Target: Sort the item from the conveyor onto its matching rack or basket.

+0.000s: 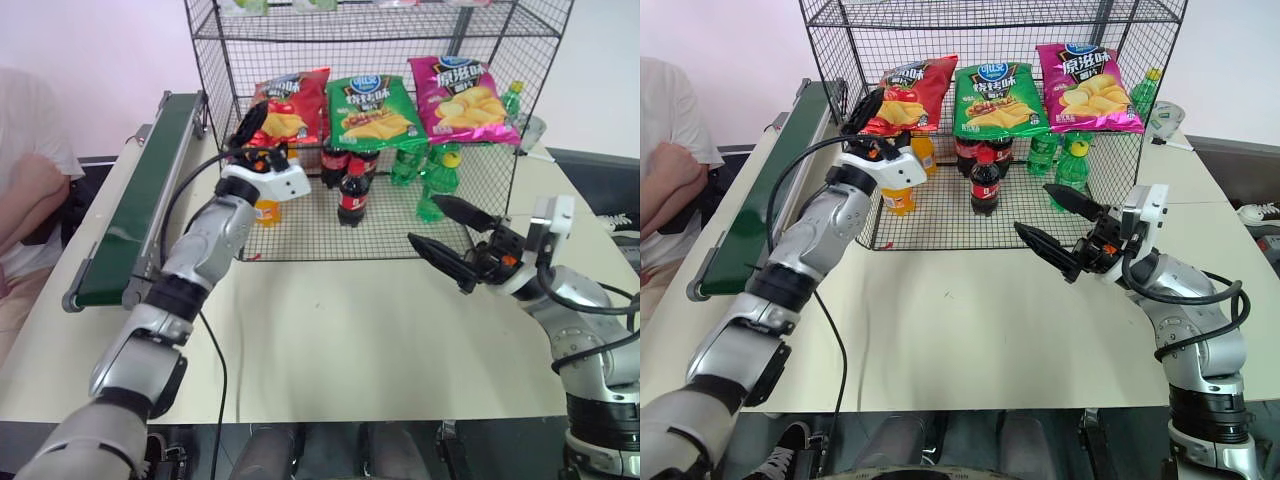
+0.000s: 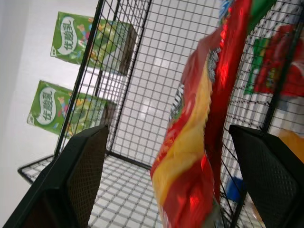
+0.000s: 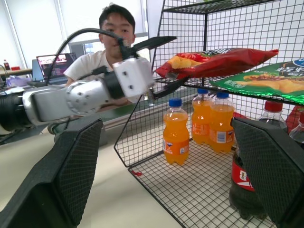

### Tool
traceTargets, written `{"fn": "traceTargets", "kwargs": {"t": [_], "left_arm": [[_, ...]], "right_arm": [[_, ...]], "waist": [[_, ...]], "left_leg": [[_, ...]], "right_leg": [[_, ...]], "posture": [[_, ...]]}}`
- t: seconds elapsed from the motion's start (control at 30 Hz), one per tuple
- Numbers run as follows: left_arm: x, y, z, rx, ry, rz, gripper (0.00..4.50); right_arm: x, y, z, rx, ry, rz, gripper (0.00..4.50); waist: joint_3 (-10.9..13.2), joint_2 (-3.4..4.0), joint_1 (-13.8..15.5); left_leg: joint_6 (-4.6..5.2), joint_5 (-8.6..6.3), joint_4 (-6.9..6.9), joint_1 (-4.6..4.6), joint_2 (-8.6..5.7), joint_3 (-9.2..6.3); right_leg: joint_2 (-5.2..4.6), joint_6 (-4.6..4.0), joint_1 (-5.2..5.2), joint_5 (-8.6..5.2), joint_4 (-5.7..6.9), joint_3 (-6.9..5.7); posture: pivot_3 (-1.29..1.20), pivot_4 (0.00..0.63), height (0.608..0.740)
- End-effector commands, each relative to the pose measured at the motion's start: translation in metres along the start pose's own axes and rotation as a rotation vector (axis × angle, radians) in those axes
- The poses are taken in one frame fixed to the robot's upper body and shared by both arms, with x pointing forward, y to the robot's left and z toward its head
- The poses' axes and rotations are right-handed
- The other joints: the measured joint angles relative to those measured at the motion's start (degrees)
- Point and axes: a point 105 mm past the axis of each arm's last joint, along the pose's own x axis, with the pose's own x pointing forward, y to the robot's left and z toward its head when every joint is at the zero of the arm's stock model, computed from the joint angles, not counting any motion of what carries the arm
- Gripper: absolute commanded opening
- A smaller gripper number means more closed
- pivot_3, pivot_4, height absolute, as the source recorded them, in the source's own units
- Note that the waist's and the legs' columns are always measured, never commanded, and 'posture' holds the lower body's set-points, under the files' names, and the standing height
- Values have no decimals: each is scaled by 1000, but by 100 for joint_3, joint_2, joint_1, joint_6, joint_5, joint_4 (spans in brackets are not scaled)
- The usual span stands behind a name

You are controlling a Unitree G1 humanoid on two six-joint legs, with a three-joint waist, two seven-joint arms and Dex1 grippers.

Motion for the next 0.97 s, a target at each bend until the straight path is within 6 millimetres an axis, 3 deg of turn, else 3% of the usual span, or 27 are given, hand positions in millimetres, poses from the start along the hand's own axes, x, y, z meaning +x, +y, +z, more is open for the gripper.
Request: {"fn": "traceTargets", "kwargs": {"t": [0.03,0.17,0.23,0.3,0.43,0.6,0.67,0.83,0.97], "left_arm": [[-19,19,7,-194,-58,-22,4214],[-51,35,-5,-492,-48,-48,4214],[-67,42,-12,-729,-35,-72,4214],[-91,38,-31,-980,36,-164,4214],[-130,43,-78,-1301,244,-186,4214],[-173,63,-88,-1183,235,-340,4214],[-189,63,-108,-1142,318,-348,4214],[-218,65,-139,-1113,423,-331,4214],[-232,56,-139,-1070,429,-398,4214]], "right_arm": [[-4,-2,10,-50,-12,-1,4500],[-10,-6,9,-58,9,-11,4500],[-13,-8,9,-62,20,-15,4500],[-19,-13,8,-78,47,-25,4500],[-34,-20,5,-110,117,-38,4500],[-76,-28,1,-144,277,-68,4500],[-91,-32,5,-152,315,-87,4500],[-108,-35,5,-177,381,-94,4500],[-116,-41,4,-190,392,-121,4500]], "waist": [[-1,2,0],[-2,3,-11],[-2,3,-8],[-3,6,-8],[-4,7,-10],[-3,8,30],[-3,9,52],[-3,10,29],[-3,11,16]], "left_leg": [[0,0,2,0,0,0],[0,0,3,0,1,-1],[0,0,8,0,3,-2],[2,-2,15,0,4,-4],[7,-5,21,1,4,-4],[20,-12,23,0,4,-6],[50,-31,24,2,4,-4],[55,-36,21,24,9,-4],[56,-37,11,23,11,-2]], "right_leg": [[-1,0,1,0,0,0],[-4,-1,2,0,-1,2],[-3,-2,3,-1,-1,2],[-3,-3,6,-1,-1,1],[-3,-3,11,-2,-1,1],[-2,-4,15,-2,-8,1],[-4,-5,24,-3,-16,1],[-4,-8,36,-4,-17,1],[-5,-7,29,-3,-32,3]], "posture": [[0,150,740],[0,150,740],[0,150,740],[0,150,740],[0,150,740],[0,150,740],[0,150,740],[0,150,740],[0,150,740]]}}
